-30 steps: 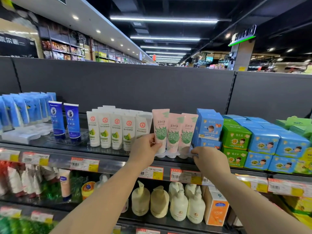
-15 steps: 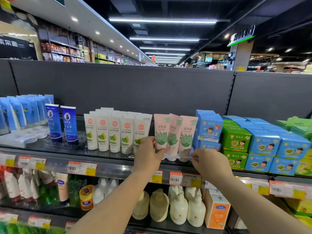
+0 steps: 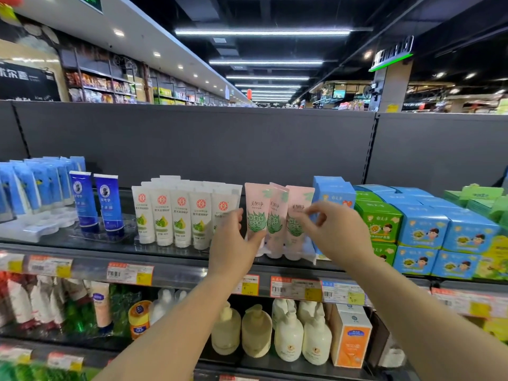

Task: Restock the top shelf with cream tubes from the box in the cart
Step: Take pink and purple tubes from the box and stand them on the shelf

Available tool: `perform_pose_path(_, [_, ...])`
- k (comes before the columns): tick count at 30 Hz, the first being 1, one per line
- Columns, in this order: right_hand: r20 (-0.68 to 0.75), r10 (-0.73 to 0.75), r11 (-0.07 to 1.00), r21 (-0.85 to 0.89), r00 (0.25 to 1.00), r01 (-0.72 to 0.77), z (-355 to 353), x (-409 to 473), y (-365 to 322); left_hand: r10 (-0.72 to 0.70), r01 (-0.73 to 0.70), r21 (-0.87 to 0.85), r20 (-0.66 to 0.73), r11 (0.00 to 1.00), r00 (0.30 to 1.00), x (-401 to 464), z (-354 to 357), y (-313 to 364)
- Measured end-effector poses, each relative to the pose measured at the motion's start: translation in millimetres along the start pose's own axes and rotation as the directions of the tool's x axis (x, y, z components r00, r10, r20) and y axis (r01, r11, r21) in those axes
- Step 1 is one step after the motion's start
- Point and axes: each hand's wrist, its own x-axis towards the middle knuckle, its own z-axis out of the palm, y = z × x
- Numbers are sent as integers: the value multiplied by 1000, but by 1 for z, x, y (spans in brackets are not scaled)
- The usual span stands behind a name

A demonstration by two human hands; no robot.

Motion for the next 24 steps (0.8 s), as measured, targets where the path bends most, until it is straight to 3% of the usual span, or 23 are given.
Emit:
perform_pose_path(3, [-105,-42,992,113,994,54,-14,20,-16,8,-8,-19,-22,1000,1000,3,-9,6])
perform_pose_path(6, [-107,-88,979,173,990,106,-9,22,-31,-23,25,-58,37,998,999,-3,-19,5])
perform_pose_path(16, [272,-302,918,341,914,202,111,-41,-121,-101,108,179,-49,978,994,-30,-118,-66])
perform_pose_path(19, [367,-376,906,337,851,255,150,-57,-184,-148,172,271,-108,947,983,-41,-179,-111])
perform_pose_path(24, [395,-469,869,366,790,333,217,-91,-326,-198,237,484,-132,842,971,-73,-313,-198])
